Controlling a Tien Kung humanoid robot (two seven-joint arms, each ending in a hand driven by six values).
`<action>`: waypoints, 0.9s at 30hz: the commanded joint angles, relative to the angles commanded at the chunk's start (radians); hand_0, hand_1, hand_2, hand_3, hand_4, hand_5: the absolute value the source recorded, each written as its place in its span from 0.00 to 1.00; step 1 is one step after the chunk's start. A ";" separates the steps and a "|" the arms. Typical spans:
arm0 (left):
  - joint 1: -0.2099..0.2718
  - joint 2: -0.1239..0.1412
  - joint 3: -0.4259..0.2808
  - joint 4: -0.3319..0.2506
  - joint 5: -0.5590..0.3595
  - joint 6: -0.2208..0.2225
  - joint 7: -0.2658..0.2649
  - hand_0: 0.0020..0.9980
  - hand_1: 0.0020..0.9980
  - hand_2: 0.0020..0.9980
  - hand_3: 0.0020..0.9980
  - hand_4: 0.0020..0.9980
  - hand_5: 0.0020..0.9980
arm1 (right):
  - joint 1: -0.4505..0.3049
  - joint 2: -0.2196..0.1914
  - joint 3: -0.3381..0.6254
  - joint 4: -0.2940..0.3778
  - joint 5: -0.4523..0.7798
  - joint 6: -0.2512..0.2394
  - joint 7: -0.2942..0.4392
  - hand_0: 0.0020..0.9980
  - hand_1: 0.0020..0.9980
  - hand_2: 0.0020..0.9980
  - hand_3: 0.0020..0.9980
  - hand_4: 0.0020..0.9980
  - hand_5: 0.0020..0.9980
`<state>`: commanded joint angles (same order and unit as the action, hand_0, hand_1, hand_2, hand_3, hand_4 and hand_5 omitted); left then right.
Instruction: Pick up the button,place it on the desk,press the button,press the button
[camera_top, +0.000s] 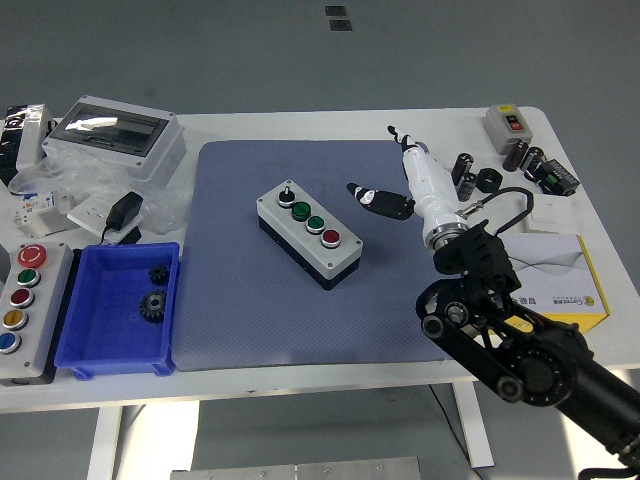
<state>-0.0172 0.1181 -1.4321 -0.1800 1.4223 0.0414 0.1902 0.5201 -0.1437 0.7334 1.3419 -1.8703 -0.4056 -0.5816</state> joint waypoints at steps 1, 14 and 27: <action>0.000 0.001 0.001 0.000 -0.001 0.000 0.000 0.63 0.59 0.54 0.60 0.68 0.21 | 0.007 0.002 -0.015 -0.002 0.011 0.003 -0.005 1.00 1.00 1.00 1.00 1.00 0.52; -0.003 0.006 0.007 0.000 -0.009 -0.004 -0.003 0.63 0.59 0.54 0.60 0.68 0.20 | 0.098 0.042 -0.188 -0.070 0.140 -0.009 0.000 1.00 1.00 1.00 1.00 1.00 0.54; -0.006 0.010 0.000 0.000 -0.006 -0.015 -0.012 0.63 0.59 0.54 0.59 0.68 0.20 | 0.126 0.083 -0.248 -0.175 0.168 0.021 -0.015 1.00 1.00 1.00 1.00 1.00 0.58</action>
<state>-0.0232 0.1280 -1.4320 -0.1800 1.4160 0.0263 0.1782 0.6459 -0.0603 0.4850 1.1666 -1.7021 -0.3845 -0.5964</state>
